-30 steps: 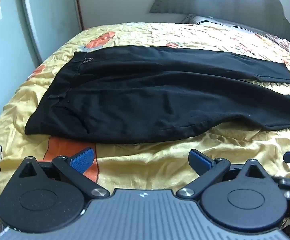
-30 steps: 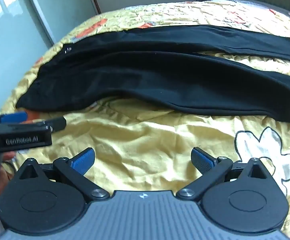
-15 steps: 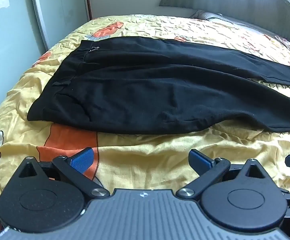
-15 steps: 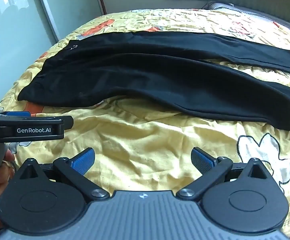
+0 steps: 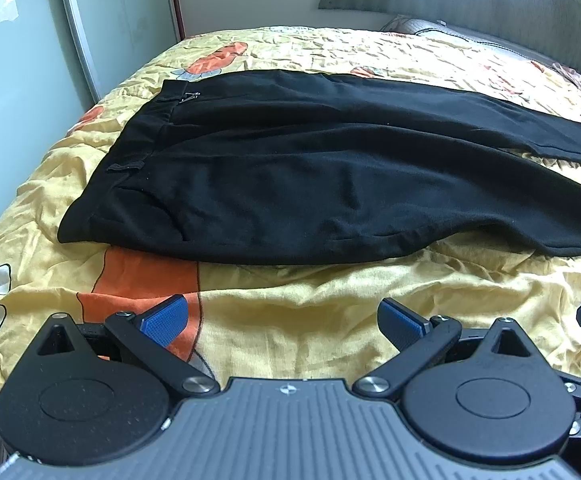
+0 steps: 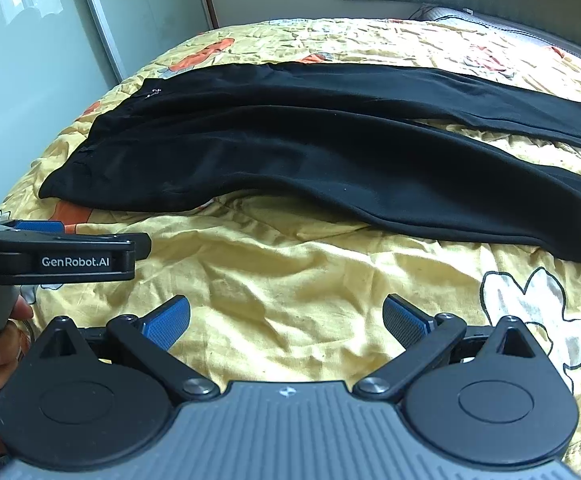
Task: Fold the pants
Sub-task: 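Move both grippers toward the waistband of the black trousers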
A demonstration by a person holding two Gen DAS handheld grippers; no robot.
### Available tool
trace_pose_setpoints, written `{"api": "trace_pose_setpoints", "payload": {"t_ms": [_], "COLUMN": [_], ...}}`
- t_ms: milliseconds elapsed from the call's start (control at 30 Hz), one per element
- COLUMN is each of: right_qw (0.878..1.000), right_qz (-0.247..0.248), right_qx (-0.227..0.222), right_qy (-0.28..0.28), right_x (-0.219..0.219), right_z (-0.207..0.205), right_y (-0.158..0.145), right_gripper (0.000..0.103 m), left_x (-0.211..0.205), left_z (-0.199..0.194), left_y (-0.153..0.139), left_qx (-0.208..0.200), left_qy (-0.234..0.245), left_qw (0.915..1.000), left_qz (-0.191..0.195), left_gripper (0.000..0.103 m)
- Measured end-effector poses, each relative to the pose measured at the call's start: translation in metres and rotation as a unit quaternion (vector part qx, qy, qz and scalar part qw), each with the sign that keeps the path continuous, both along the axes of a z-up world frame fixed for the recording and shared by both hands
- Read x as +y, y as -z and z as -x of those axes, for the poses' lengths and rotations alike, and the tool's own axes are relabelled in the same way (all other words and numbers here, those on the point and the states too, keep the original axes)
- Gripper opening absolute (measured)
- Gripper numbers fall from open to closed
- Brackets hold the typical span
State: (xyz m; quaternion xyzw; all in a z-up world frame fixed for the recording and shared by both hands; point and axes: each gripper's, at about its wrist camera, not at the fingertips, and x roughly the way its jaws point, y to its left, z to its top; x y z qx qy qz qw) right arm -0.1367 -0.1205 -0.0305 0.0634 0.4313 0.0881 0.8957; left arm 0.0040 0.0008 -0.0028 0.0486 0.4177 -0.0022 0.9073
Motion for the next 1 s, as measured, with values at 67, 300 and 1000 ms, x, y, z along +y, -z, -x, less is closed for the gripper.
{"api": "trace_pose_setpoints", "payload": {"t_ms": [67,300,1000], "right_qw": [1.000,1.000,1.000], "right_qz": [-0.001,-0.003,-0.004], "right_qx": [0.000,0.000,-0.001], "right_qy": [0.001,0.001,0.000], "right_x": [-0.0002,0.0004,0.0015], "right_z": [0.0002,0.0008,0.0026], "right_y": [0.0002,-0.0003,-0.0002], "right_gripper": [0.103,0.103,0.103], "left_x": [0.0000,0.0016,0.0007], "left_z": [-0.0001,0.0002,-0.0001], "left_y": [0.0000,0.0016,0.0042], "left_qx": [0.000,0.003,0.007], "left_qy": [0.000,-0.001,0.003], "left_qw": [1.0000,1.0000,0.9999], "left_qz": [0.000,-0.001,-0.008], "left_gripper": [0.102,0.102,0.102]}}
